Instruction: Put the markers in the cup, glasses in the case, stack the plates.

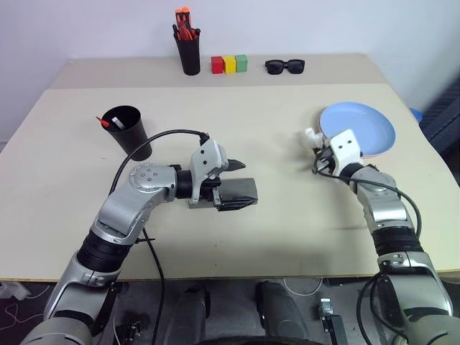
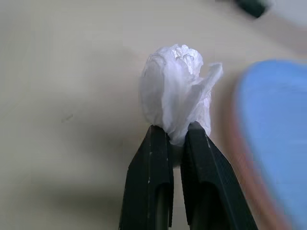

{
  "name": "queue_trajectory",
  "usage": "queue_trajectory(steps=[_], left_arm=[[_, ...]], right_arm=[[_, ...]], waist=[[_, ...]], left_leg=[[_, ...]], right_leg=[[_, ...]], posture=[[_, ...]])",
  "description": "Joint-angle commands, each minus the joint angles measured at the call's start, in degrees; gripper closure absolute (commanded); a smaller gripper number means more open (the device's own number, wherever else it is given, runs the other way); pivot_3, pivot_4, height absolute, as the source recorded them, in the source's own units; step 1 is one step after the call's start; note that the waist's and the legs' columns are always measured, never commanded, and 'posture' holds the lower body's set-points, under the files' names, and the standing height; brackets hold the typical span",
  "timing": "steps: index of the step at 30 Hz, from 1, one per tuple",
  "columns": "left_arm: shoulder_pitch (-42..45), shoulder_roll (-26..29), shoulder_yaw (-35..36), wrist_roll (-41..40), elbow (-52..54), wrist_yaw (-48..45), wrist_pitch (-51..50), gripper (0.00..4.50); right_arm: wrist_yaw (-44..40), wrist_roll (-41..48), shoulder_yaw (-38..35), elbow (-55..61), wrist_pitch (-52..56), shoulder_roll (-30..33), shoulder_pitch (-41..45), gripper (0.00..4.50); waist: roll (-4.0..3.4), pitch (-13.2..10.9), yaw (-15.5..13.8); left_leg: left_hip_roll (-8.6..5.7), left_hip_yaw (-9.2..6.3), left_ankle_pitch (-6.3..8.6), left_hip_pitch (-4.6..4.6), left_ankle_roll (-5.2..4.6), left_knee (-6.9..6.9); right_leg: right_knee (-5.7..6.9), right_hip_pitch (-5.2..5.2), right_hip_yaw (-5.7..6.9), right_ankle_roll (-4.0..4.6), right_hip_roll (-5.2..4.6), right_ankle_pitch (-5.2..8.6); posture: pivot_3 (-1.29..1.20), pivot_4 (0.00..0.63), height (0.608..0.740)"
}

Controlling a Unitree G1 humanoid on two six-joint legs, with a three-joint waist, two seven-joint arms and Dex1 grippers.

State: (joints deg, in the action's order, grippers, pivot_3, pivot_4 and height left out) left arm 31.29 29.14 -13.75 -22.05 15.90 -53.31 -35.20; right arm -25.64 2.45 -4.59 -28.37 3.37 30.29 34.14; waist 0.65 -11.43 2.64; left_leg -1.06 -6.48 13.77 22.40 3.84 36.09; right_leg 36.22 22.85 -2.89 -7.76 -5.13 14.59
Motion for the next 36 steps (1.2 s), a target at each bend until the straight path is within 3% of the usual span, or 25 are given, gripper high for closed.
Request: queue_trajectory(steps=[1,9,13,18,23,28,32,36], left_arm=[[0.16,-0.35,1.22,-1.15,2.02,0.26,0.16,0.00],[0.61,-1.09,0.96,-1.01,1.56,0.91,0.51,0.00],[0.09,-1.18,1.10,-1.09,1.99,1.43,0.14,0.00],[-1.23,-0.93,2.12,-1.59,2.53,2.52,-0.45,0.00],[-5.61,-1.65,6.24,-1.44,3.05,6.65,2.14,0.00],[-14.24,-5.73,13.31,1.20,3.35,13.60,14.44,0.00],[-20.50,-3.27,16.71,-2.56,4.38,10.75,14.23,0.00],[-27.60,-1.00,20.71,-5.65,5.32,7.06,16.29,0.00]], right_arm=[[3.12,0.47,-3.51,-2.90,-4.11,1.47,4.58,4.46],[5.44,-2.28,-3.43,-16.43,-9.28,4.96,9.95,4.46],[6.18,-3.84,-2.79,-23.32,-11.79,6.25,12.00,2.92],[6.86,-4.18,-3.11,-24.54,-14.07,6.78,12.39,0.33],[3.88,0.13,-5.61,-16.45,-14.99,5.80,8.60,0.33],[-4.28,9.78,-8.46,3.54,-11.52,4.29,-3.05,0.33],[-11.89,18.47,-10.18,18.18,-1.85,6.14,-14.24,0.33],[-17.38,21.53,-13.52,25.26,-0.19,8.33,-26.83,0.33]], waist=[[0.00,0.00,-0.03],[0.00,0.00,-0.14],[0.00,0.00,0.07],[0.00,0.00,0.20],[0.00,0.00,0.01],[0.00,0.00,-0.25],[-0.01,0.00,-0.40],[-0.01,0.01,-0.71]], left_leg=[[0.00,0.00,0.00,0.00,0.00,-0.01],[0.00,0.01,0.00,0.03,0.00,-0.03],[0.00,0.03,0.00,0.02,0.00,-0.05],[0.00,0.03,0.00,0.01,0.00,-0.07],[0.00,0.03,0.00,0.01,0.00,-0.07],[0.01,0.01,0.00,0.02,0.00,-0.07],[0.01,-0.01,0.00,-0.01,0.00,-0.04],[-0.01,0.02,0.01,-0.01,-0.01,0.03]], right_leg=[[0.00,0.00,0.00,0.00,0.00,0.00],[-0.06,-0.02,0.00,0.00,-0.01,0.00],[-0.05,0.00,-0.01,0.00,-0.01,0.00],[-0.05,0.01,-0.02,0.00,0.00,0.00],[-0.05,0.01,-0.02,0.00,-0.01,0.00],[-0.07,0.00,-0.02,-0.01,-0.02,0.00],[-0.03,-0.05,-0.01,0.00,-0.02,0.00],[-0.07,-0.10,-0.01,0.03,-0.05,0.02]], posture=[[0.00,0.150,0.740],[0.00,0.150,0.740],[0.00,0.150,0.740],[0.00,0.150,0.740],[0.00,0.150,0.740],[0.00,0.150,0.740],[0.00,0.150,0.740],[0.00,0.150,0.740]])
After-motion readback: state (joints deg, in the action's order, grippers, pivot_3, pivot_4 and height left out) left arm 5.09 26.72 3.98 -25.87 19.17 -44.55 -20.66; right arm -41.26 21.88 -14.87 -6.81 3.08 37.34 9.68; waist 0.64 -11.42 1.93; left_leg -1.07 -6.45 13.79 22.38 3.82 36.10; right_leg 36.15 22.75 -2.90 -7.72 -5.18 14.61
